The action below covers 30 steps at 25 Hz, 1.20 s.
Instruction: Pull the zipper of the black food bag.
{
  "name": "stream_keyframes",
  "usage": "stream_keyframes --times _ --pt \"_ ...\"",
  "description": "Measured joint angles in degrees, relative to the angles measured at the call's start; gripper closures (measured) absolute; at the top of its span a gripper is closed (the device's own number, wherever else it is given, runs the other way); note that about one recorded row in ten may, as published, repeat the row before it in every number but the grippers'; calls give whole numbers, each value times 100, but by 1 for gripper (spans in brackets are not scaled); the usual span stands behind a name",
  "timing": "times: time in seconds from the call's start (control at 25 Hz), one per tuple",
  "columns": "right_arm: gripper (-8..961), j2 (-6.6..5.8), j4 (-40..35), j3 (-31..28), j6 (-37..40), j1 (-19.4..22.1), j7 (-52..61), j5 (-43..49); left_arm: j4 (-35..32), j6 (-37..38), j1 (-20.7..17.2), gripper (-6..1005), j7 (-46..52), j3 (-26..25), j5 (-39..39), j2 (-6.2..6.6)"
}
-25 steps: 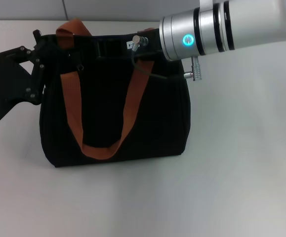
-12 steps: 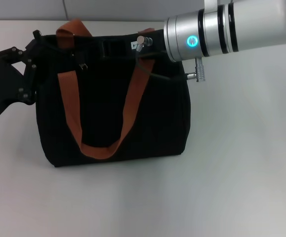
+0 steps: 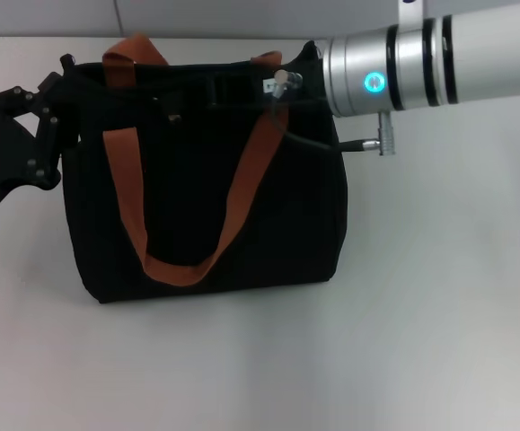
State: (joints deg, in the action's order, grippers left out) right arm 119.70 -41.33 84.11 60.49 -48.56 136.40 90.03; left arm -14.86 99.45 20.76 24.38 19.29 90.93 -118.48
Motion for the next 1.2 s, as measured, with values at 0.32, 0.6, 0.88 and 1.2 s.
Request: stream_keyframes --times 0.32,0.6,0.88,1.2 --pt "954 -18 -426 -41 11 429 125 141 0 -97 -2 982 -2 -66 -3 2" --pt "954 -35 -897 -84 71 968 147 198 0 -172 -3 982 5 -107 -5 1" --pt "953 -38 -1164 -580 398 1394 96 283 -9 -247 21 982 26 -114 -16 7" --pt "878 -31 -1229 -714 764 1293 -326 148 -9 -224 55 983 42 -115 -17 2"
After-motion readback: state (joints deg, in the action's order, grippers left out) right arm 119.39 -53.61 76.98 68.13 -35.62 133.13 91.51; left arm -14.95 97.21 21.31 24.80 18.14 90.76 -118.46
